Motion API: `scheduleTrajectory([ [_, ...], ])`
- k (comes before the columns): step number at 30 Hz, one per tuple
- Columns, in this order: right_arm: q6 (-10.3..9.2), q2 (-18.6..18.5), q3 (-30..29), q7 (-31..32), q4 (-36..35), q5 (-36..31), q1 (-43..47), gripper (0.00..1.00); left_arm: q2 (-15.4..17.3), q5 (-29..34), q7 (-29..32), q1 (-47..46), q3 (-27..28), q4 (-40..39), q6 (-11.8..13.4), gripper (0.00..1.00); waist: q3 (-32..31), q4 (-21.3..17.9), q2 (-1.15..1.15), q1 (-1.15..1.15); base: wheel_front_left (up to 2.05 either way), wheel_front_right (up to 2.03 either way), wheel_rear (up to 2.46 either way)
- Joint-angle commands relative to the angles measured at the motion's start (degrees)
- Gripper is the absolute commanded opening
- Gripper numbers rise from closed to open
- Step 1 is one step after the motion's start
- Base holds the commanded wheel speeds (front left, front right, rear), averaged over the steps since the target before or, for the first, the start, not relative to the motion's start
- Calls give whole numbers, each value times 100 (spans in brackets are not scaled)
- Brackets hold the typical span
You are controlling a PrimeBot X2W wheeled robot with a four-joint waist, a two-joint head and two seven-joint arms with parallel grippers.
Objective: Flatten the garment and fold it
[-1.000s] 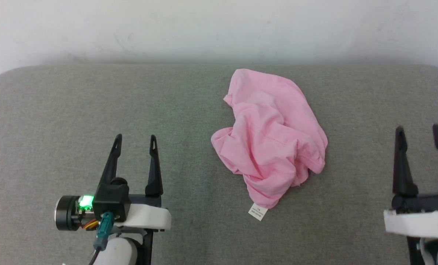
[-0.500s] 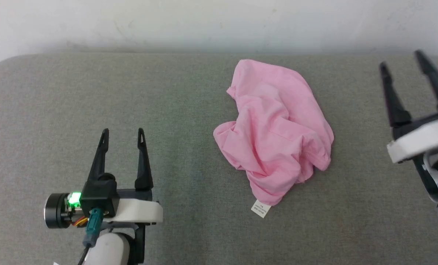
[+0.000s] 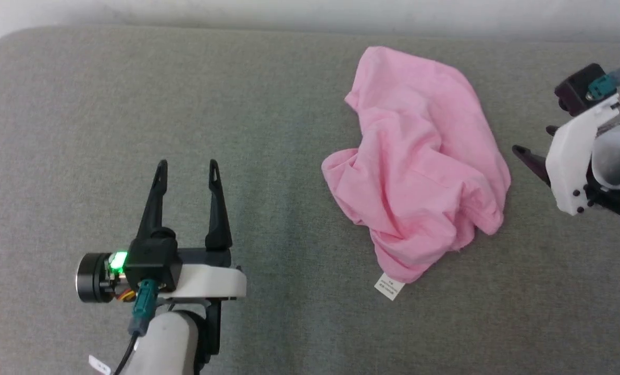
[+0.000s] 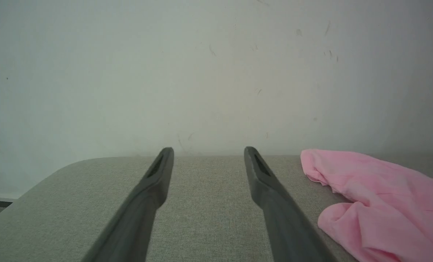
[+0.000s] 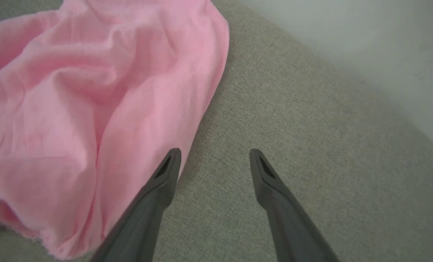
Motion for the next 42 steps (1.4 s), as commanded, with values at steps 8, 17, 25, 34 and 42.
scheduleTrajectory([
  [8, -11, 264, 798, 138, 717, 598, -576, 100, -121, 45, -26, -282, -91, 8, -30, 100, 561, 404, 0, -1, 0, 0, 0],
  [17, -11, 273, 1855, -33, 1083, 1040, -586, 0, -156, 26, -26, -286, -73, 75, 34, 100, 561, 353, 0, -1, 0, 0, 0],
  [25, -11, -414, 1863, -911, 1121, 1205, -1293, 0, -161, 99, -26, -236, -21, 113, -21, 100, 366, 195, 0, -1, 0, 0, 0],
  [34, -11, -1001, 1811, -776, 2183, 1473, -1105, 0, -163, 167, -26, -238, -33, 88, -78, 100, 377, 222, 0, -1, 0, 0, 0],
  [42, -11, -602, 1668, -1320, 2844, 1707, -645, 100, -126, 223, -26, -170, 19, 175, -63, 100, 211, 93, 0, -1, 0, 0, 0],
])
